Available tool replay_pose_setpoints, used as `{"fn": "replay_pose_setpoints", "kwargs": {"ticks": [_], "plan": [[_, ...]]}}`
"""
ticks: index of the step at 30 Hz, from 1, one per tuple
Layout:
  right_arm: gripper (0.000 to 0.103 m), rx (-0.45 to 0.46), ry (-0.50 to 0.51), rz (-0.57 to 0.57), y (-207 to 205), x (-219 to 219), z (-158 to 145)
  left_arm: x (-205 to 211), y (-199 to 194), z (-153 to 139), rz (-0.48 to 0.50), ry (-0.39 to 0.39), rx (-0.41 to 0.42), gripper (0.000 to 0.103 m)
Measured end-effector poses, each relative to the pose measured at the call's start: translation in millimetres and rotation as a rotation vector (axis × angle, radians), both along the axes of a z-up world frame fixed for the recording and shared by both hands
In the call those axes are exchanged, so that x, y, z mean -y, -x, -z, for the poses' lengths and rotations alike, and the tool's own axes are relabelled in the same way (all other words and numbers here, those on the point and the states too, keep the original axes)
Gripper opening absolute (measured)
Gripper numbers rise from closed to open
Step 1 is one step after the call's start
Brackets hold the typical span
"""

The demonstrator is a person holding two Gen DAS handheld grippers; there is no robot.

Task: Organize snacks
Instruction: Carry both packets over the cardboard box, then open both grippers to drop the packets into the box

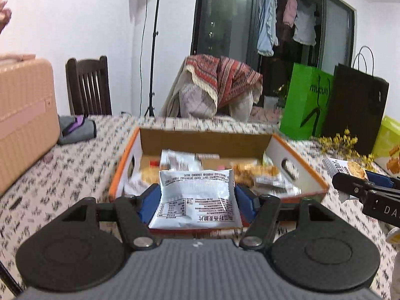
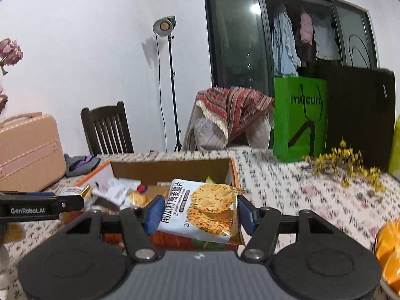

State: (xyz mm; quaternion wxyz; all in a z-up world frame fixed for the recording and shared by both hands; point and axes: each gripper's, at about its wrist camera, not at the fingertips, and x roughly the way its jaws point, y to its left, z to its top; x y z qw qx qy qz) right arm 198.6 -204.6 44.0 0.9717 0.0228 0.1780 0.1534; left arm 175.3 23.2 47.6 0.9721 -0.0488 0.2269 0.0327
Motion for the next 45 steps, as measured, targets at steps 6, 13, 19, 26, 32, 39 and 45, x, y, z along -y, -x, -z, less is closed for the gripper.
{"fn": "replay_pose_setpoints", "kwargs": {"ticks": [6, 13, 19, 26, 32, 39, 45], "plan": [[0.062, 0.025, -0.001, 0.015, -31, -9, -20, 0, -25, -19, -0.020, -0.017, 0.046, 0.066], [0.062, -0.004, -0.016, 0.034, -83, -25, -23, -7, -68, -25, -0.053, 0.008, 0.049, 0.066], [0.062, -0.028, -0.014, 0.046, -123, -41, -2, -19, -104, -10, -0.127, 0.022, 0.050, 0.066], [0.062, -0.031, -0.019, 0.019, -135, -39, 28, -30, -112, 10, -0.141, -0.006, 0.061, 0.067], [0.071, -0.017, 0.011, -0.023, -129, -46, 30, -20, -101, 11, -0.119, -0.044, 0.133, 0.082], [0.103, 0.003, 0.001, -0.014, -125, -44, 27, -31, -92, 6, -0.158, 0.019, 0.189, 0.103], [0.103, -0.010, 0.004, -0.019, -126, -42, 24, -26, -87, -1, -0.159, 0.004, 0.208, 0.103]]}}
